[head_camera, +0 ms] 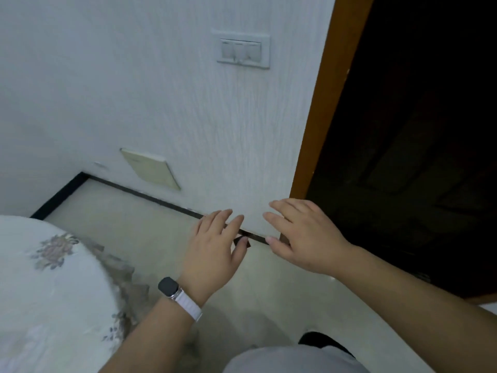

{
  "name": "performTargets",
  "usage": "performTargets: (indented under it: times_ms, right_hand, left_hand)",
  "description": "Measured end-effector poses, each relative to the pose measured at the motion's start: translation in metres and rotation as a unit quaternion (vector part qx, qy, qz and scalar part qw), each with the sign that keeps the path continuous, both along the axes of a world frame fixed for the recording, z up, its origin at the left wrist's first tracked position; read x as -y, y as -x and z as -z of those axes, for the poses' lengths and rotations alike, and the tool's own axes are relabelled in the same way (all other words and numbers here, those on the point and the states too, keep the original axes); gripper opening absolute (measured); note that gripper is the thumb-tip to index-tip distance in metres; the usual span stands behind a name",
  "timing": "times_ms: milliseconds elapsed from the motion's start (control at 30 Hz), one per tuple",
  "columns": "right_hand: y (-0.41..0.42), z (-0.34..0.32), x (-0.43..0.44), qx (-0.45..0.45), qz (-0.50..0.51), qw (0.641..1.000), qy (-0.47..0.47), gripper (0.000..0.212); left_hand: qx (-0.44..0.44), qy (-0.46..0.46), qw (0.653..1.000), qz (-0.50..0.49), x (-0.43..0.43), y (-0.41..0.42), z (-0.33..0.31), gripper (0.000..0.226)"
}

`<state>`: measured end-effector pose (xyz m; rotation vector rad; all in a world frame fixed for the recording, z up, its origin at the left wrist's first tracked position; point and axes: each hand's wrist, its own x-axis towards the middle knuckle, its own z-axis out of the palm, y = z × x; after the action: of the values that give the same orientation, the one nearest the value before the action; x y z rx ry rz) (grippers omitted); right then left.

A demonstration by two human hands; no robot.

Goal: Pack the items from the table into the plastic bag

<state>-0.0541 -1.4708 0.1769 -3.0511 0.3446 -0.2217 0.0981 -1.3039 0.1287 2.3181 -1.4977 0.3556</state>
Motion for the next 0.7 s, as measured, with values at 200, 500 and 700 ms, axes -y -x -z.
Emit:
performTargets:
  times_ms: [200,500,700]
  right_hand:
    - [-0.084,0.025,0.074,0.037,-0.088,0.995,-0.027,0.05]
    - [-0.214,0.015,0.14,0.06,-0.248,0.965,-0.062,0.051]
    - [-0.288,0.013,0.12,0.052,-0.344,0.934,-0.082,0.05]
  left_hand:
    - [-0.001,-0.042,0.996,-0.081,0.047,-0.056,0.001,0.043]
    - [0.045,-0.075,0.965,-0.248,0.084,-0.112,-0.035,0.044]
    - [0.021,-0.101,0.931,-0.351,0.054,-0.14,-0.04,0.047]
